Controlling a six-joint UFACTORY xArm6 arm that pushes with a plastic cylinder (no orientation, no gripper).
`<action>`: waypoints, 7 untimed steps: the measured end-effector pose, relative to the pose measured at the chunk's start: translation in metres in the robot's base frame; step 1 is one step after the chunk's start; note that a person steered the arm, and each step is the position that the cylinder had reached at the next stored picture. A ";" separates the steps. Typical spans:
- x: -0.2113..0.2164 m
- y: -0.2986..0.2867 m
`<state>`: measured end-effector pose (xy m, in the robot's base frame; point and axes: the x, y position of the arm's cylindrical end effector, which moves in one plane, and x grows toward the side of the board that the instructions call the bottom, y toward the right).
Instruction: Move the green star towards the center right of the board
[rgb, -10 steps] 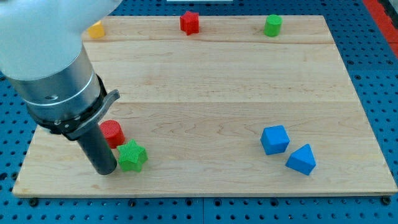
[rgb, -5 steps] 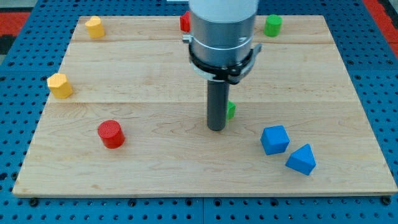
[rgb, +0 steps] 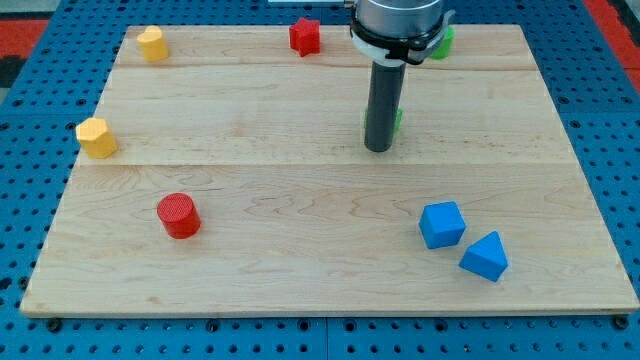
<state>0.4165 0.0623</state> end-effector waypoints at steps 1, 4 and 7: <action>-0.002 0.008; -0.030 -0.024; -0.025 0.056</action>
<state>0.3914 0.1183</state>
